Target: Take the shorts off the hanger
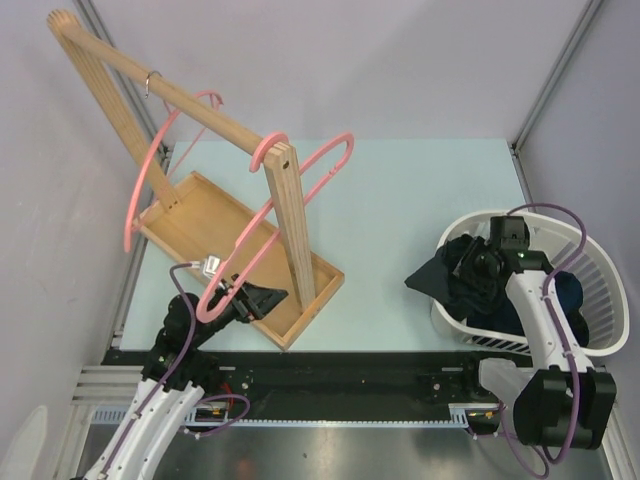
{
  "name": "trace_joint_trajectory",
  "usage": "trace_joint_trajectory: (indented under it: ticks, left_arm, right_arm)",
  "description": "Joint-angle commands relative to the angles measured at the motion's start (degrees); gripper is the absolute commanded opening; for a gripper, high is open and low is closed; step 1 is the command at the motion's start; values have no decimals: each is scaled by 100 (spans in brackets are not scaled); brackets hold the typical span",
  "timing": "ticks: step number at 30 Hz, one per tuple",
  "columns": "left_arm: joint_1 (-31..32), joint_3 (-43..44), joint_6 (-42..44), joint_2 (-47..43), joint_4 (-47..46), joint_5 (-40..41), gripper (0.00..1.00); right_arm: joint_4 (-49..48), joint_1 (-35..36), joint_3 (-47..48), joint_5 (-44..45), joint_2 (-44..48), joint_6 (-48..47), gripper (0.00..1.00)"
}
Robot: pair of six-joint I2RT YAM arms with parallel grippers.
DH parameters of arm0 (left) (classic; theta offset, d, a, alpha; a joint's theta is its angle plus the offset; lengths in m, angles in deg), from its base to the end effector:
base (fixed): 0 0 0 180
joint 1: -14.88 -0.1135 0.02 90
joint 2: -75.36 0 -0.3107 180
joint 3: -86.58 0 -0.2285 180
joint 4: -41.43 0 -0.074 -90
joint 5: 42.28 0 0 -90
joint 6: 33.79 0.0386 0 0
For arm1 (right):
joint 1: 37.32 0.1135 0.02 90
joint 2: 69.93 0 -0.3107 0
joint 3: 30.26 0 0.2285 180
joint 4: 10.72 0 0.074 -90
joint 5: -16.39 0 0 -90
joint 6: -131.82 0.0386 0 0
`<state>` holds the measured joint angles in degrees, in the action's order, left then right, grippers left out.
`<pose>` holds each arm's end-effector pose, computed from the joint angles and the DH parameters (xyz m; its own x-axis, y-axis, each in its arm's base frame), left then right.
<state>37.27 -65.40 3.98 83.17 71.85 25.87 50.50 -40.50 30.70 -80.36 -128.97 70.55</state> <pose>0.0266 -0.0265 0.2152 -0.6476 -0.5267 -0.5506 0.2944 0.4936 -0.8184 0.1459 -0.0036 0.2910 -0.7552 0.5200 -0.3991 0.4084 0.8495 0.3340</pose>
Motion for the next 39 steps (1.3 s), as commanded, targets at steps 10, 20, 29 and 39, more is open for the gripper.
trace_joint_trajectory:
  ticks: [10,20,29,39]
  left_arm:
    - [28,-190,-279,-254,53,-241,98]
    - [37,-32,-156,-25,18,-241,98]
    - [28,-49,-139,1,17,-268,98]
    - [28,-5,-77,-236,325,-215,98]
  right_arm:
    - [242,1065,330,524,-204,177,81]
    - [1105,1258,1508,737,630,62,100]
    - [331,2488,1447,58,571,352,93]
    - [208,2709,1175,481,639,519,42]
